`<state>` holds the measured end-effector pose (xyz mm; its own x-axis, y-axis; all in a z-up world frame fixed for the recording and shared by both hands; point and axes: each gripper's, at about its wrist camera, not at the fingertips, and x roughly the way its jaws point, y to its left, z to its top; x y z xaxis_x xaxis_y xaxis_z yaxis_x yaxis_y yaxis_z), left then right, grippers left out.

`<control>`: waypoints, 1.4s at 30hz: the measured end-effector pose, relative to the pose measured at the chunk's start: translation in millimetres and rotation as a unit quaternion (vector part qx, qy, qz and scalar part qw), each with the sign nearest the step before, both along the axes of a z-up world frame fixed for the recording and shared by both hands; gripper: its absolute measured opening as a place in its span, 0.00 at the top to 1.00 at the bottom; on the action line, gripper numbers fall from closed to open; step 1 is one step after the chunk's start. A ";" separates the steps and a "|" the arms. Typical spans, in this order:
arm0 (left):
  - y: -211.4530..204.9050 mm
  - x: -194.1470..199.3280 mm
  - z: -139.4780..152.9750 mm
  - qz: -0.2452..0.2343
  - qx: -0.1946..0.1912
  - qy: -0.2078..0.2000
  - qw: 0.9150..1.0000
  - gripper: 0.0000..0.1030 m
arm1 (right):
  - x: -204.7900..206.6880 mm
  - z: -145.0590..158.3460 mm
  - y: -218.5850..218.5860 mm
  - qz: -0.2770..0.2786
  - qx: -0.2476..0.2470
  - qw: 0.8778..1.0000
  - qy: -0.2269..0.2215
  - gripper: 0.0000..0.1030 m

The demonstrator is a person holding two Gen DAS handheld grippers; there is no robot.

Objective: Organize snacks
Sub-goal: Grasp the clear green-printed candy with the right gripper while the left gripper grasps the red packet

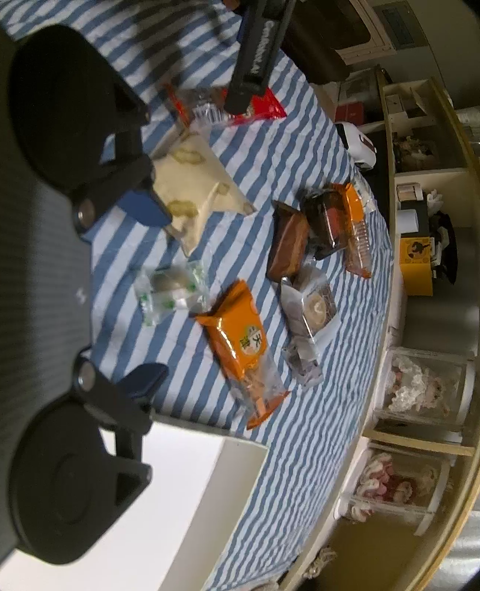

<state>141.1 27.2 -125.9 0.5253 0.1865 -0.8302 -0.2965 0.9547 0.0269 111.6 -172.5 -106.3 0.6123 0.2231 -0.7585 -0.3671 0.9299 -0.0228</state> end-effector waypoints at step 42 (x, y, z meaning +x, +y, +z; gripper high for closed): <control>11.6 -20.2 -9.5 -0.096 0.025 0.057 0.993 0.22 | 8.5 -3.1 6.6 0.011 0.008 0.997 0.074 0.60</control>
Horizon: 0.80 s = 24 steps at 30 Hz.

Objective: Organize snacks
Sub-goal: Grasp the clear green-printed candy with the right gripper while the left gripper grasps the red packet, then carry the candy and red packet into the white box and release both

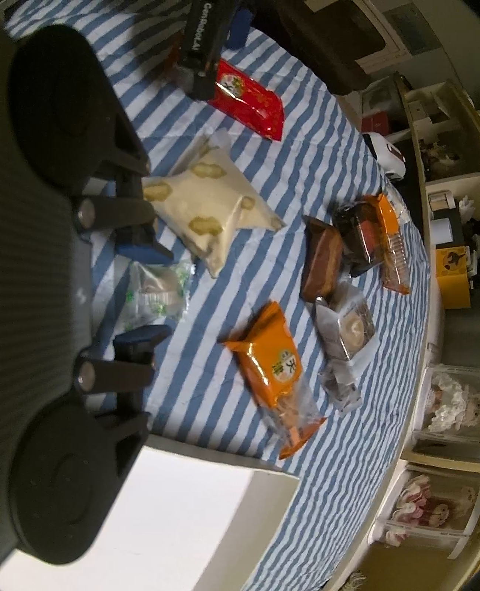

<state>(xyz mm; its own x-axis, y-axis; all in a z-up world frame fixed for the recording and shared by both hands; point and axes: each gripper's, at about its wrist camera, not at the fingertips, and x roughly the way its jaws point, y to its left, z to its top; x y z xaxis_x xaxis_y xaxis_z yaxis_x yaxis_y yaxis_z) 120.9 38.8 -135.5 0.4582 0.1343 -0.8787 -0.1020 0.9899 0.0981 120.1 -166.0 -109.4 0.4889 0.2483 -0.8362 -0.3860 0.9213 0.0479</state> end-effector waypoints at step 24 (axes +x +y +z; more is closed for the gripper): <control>-10.8 4.2 13.4 -0.013 -0.054 -0.025 0.998 0.61 | -0.5 1.0 -12.3 0.011 0.021 0.999 0.031 0.46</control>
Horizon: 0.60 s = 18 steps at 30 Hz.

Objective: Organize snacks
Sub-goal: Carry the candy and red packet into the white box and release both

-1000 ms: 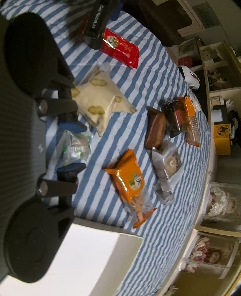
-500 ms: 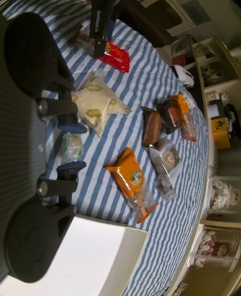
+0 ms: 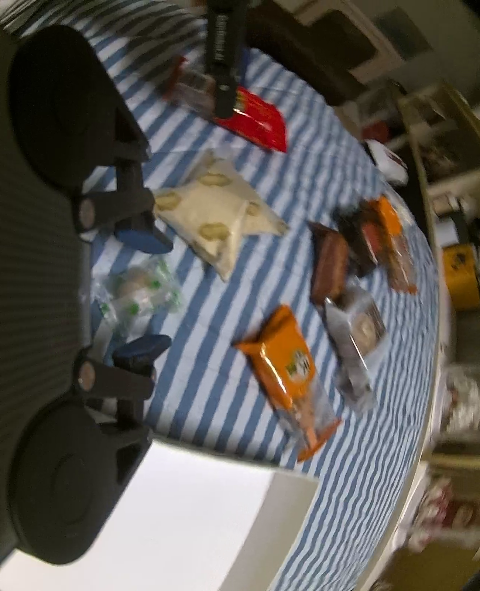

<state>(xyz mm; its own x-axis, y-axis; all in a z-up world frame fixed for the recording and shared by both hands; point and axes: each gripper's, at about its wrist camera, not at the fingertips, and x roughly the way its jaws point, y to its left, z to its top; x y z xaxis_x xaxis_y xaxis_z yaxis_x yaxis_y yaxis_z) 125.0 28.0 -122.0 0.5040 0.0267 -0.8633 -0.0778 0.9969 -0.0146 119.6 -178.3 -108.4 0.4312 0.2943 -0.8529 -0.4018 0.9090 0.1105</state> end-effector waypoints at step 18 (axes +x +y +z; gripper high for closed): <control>-2.1 -12.4 32.8 0.016 -0.026 -0.060 0.998 0.61 | -8.8 29.1 -6.6 -0.012 -0.022 0.998 -0.061 0.64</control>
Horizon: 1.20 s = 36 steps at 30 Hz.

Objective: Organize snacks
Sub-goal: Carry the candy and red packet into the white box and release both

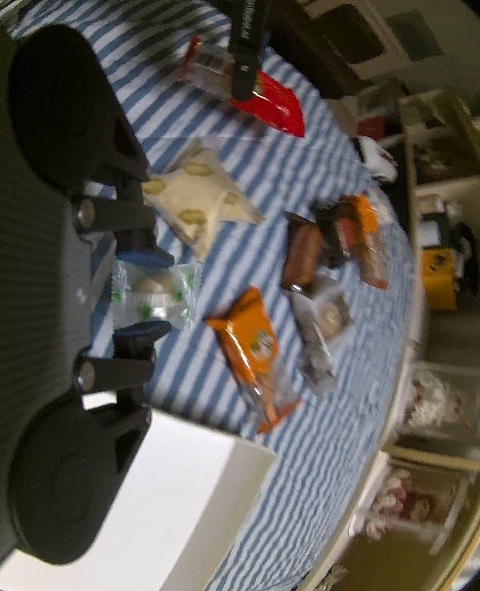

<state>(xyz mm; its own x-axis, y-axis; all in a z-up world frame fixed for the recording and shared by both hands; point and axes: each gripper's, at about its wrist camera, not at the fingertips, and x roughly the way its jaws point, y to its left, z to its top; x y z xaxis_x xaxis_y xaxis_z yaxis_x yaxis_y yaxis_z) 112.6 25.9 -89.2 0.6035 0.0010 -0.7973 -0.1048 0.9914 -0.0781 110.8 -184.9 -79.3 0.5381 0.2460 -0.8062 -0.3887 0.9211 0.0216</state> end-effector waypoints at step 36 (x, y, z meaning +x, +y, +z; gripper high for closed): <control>-240.6 31.4 9.5 -0.154 -0.120 0.009 0.981 0.61 | -29.0 27.4 -176.3 -0.191 0.042 0.981 -0.003 0.63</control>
<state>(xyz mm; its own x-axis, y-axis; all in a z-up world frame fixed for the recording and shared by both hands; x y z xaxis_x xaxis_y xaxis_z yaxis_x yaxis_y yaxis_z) 144.1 -214.7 -79.8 0.5313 -0.3682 -0.7629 0.1923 0.9295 -0.3147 81.8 -361.2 -51.9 0.6092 0.0907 -0.7878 -0.0156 0.9946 0.1024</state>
